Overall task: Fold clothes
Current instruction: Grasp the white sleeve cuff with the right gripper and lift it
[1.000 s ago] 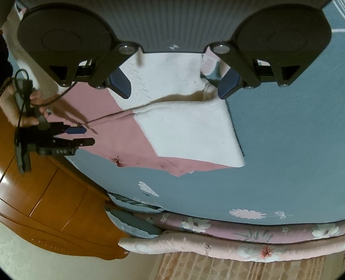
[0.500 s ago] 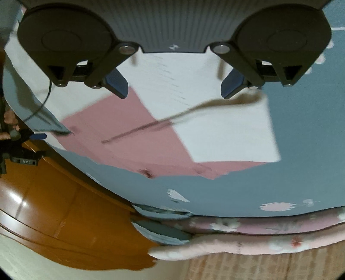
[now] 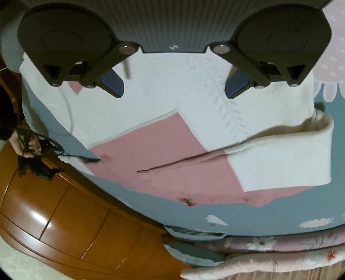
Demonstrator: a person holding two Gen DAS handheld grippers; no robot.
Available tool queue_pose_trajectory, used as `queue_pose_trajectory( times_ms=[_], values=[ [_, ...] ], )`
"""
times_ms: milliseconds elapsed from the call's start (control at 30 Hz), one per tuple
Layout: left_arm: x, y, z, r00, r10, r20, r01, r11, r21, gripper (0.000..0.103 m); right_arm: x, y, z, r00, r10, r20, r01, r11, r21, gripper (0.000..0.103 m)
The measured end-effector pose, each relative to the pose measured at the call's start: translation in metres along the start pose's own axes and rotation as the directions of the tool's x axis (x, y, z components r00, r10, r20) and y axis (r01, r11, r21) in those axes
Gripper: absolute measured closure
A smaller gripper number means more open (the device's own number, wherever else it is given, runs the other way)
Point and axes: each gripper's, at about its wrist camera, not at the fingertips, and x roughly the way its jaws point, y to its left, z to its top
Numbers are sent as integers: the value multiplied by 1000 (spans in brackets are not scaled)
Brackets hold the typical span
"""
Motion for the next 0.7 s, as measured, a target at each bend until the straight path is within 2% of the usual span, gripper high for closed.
queue_pose_trajectory(
  times_ms=[200,267,400,567,667,700],
  values=[
    [-2,12,-2,998,-47,29,48,998,-40,1,26,-4,25,999,39,8,-39,999,-1,18],
    [-1,14,-3,998,-55,39,56,997,-43,1,33,1,29,999,49,4,-49,998,-42,13],
    [-1,18,-4,996,-67,54,70,996,-50,1,45,7,36,998,53,36,-49,992,-118,12],
    [-1,19,-5,995,-76,61,79,995,-52,1,51,-6,43,990,90,111,-84,995,-59,12],
    [-2,20,-4,995,-81,56,84,995,-48,1,51,-8,44,990,62,127,-57,997,-42,21],
    [-2,21,-4,995,-83,54,85,995,-46,1,51,-8,43,991,37,127,-32,998,-45,30]
  ],
)
